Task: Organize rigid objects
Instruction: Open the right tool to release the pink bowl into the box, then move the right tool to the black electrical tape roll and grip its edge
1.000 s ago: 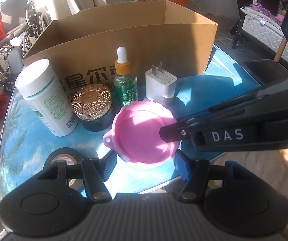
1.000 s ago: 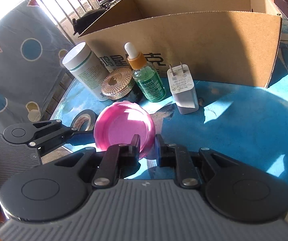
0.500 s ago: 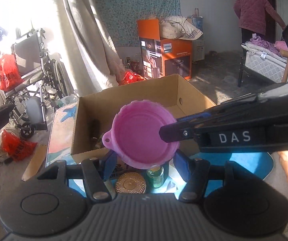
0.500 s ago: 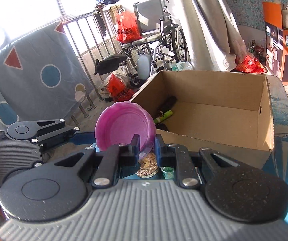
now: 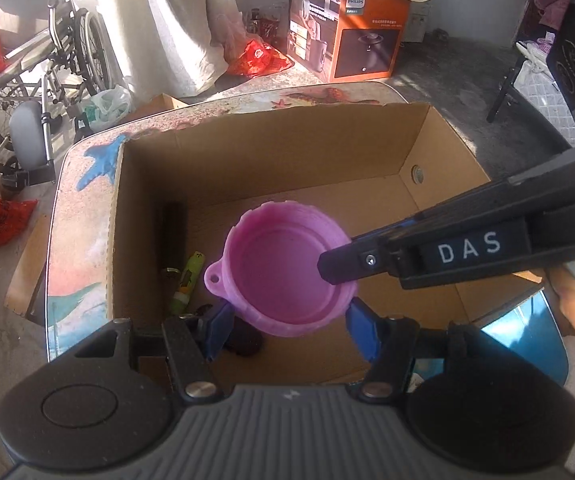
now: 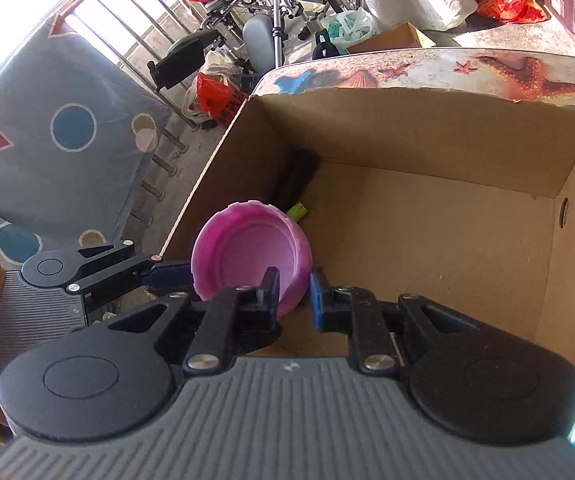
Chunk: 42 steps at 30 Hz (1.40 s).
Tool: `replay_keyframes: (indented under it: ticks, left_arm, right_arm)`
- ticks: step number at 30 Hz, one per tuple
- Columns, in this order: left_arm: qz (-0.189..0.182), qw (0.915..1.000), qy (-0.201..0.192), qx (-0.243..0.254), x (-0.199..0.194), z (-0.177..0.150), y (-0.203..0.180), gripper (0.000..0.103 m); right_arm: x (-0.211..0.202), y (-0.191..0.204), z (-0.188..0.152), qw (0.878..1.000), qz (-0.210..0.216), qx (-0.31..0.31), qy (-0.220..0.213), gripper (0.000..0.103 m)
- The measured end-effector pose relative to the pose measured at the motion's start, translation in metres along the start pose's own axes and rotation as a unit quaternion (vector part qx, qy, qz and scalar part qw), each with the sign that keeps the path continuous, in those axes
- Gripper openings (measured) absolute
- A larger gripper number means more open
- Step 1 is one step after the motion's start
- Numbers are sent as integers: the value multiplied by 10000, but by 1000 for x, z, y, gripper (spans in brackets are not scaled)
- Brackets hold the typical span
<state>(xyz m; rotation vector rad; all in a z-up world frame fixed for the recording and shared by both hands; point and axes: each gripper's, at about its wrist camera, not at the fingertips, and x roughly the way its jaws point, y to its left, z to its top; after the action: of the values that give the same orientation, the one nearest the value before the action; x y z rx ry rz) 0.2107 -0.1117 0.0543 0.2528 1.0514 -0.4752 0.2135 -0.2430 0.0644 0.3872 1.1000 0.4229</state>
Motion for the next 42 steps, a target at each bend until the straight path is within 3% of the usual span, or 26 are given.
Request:
replay_keyframes:
  ticks: [8,15,20,28,35,38,42]
  left_arm:
    - [-82,9949,915,-418,63,22,29,63]
    - [152,9923,1027,-670,75,24,41,63]
    - [160,9949,713,-699,49,20,42,63]
    - [-150,9963,-277,-799,-39,-6,36,63]
    - [-336,9906,-1063,-796,-104,-72,22,67]
    - [-185,9890,-1212,-827,-108,-103,17,68]
    - [-22,9886,-1101,-1023,-103,-140,14,68]
  right_arm:
    - [66,-22,16,9970,-227,162,722,16]
    - [92,-31,18,9945,-421,199,934,17]
    - [74,-36,14,9969,-238,342,662,18]
    - [-29,-16,-24,9974,433,313,-492,21]
    - [-109,1,-108,9853,998,133,-1377,25]
    - [-117,5,-149,9803,1146,167,-1601,27]
    - [-104,9,-191,9796,1053,369,-1669,29]
